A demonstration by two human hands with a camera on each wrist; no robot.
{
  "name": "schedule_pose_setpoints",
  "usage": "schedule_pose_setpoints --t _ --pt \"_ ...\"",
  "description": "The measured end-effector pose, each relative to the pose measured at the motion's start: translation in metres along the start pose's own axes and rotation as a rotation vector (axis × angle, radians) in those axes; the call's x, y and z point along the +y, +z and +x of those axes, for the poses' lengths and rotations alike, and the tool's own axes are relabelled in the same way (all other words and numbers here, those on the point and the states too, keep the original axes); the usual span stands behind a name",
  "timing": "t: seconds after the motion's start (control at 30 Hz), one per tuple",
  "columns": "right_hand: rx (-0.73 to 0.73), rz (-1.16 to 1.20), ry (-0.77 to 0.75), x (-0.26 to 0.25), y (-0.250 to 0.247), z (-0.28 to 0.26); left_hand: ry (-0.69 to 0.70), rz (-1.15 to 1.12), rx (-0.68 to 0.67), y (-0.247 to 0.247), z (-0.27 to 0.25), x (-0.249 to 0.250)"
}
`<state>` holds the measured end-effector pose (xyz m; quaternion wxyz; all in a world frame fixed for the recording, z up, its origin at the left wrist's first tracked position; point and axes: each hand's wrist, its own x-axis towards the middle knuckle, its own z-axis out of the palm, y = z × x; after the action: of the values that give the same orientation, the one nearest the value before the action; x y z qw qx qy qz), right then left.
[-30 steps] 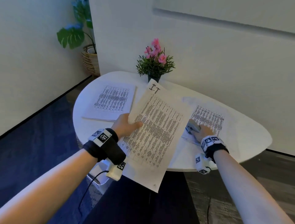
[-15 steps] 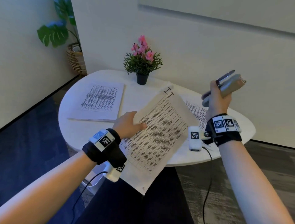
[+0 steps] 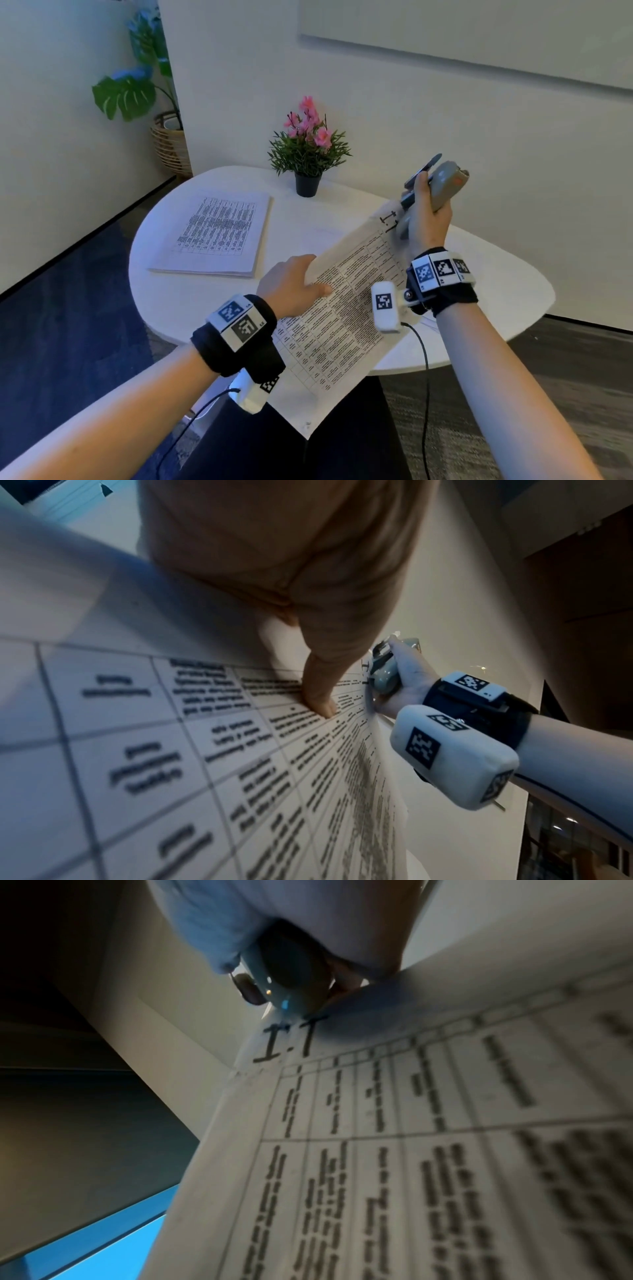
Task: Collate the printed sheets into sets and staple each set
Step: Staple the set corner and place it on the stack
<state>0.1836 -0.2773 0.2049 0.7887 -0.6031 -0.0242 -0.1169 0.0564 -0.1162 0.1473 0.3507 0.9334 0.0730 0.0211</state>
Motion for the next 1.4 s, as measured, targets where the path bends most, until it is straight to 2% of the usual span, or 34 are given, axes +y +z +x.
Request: schedule_pose_setpoints --t 0.13,0.33,0.47,0.63,0.73,0.83,0.93,1.03,1.1,1.13,1.17,1.23,1.3,1.33,1.4 --pt "-0.040 0.058 0.038 -0.001 0.005 -0.001 0.010 0.004 -0.006 0.005 0.000 -0.001" --pt "0.033 -0.038 -0.045 0.000 0.007 0.000 0.000 0.012 -0.023 0.010 0.000 -0.006" --pt "0.047 -0.114 0.068 0.013 0.004 0.006 -0.027 0.026 -0.052 0.016 0.002 -0.010" --pt "-0.034 -0.571 0.306 0.030 -0.022 0.028 -0.100 -0.034 -0.015 0.012 0.008 -0.030" --pt "-0.141 -0.981 0.437 0.044 -0.047 0.036 -0.157 -0.103 0.020 -0.002 0.009 -0.045" --pt "-0.254 -1.138 0.502 0.053 -0.065 0.034 -0.153 -0.218 0.059 -0.014 0.009 -0.052" --pt "-0.282 -1.310 0.491 0.077 -0.086 0.036 -0.137 -0.302 0.105 -0.024 0.012 -0.053" --pt "-0.171 -1.399 0.397 0.104 -0.097 0.046 -0.098 -0.390 0.178 -0.030 0.015 -0.053" --pt "-0.111 -1.310 0.160 0.100 -0.084 0.039 -0.080 -0.444 0.239 -0.034 0.018 -0.052" --pt "-0.180 -1.188 0.070 0.093 -0.073 0.028 -0.085 -0.493 0.272 -0.036 0.020 -0.051" --pt "-0.268 -1.034 0.057 0.088 -0.063 0.017 -0.099 -0.555 0.303 -0.037 0.023 -0.051" --pt "-0.444 -0.658 0.348 0.084 -0.046 -0.009 -0.137 -0.684 0.376 -0.037 0.029 -0.053" --pt "-0.569 -0.450 0.612 0.094 -0.035 -0.028 -0.183 -0.809 0.443 -0.038 0.033 -0.056" --pt "-0.611 -0.441 0.660 0.099 -0.031 -0.035 -0.215 -0.871 0.471 -0.038 0.035 -0.060" --pt "-0.642 -0.477 0.646 0.106 -0.024 -0.044 -0.271 -0.954 0.508 -0.040 0.036 -0.074"
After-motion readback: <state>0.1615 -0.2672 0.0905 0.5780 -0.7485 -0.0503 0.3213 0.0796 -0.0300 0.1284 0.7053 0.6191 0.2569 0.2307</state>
